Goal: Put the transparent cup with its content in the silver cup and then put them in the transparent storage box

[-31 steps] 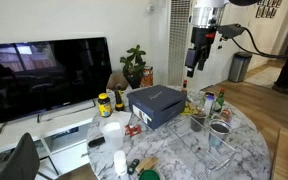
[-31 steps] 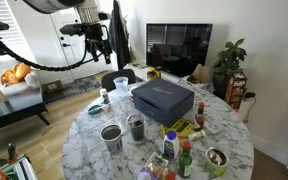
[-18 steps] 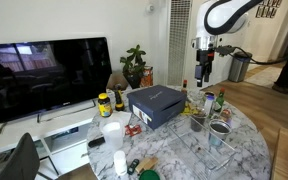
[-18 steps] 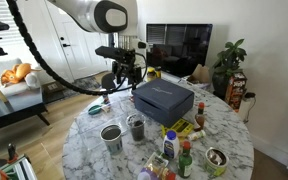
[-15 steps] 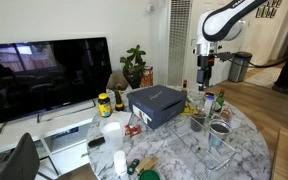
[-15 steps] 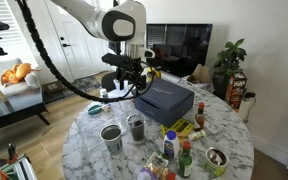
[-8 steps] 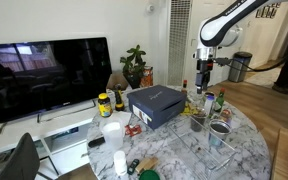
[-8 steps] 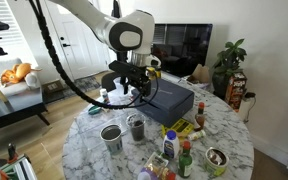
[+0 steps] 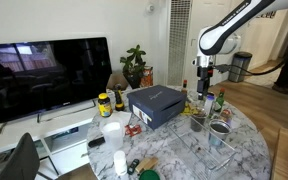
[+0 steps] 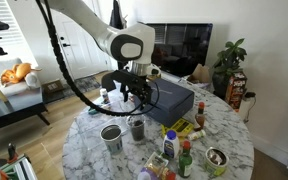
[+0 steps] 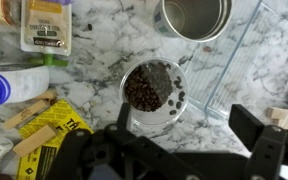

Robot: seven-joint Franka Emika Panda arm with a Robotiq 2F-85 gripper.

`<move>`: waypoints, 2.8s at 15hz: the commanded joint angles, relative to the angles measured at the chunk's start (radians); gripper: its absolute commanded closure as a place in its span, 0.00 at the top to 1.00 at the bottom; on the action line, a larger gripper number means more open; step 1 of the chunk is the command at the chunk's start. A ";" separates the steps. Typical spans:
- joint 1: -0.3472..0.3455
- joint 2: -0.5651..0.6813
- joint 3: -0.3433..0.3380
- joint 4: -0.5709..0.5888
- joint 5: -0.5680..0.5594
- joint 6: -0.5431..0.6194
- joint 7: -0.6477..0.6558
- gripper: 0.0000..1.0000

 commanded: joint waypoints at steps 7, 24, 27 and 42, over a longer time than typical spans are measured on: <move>-0.074 0.106 0.041 -0.057 0.071 0.277 -0.204 1.00; -0.166 0.214 0.114 -0.025 0.126 0.325 -0.270 0.16; -0.171 0.212 0.115 -0.018 0.127 0.321 -0.269 0.00; -0.238 -0.020 0.036 0.034 0.275 -0.075 -0.428 0.01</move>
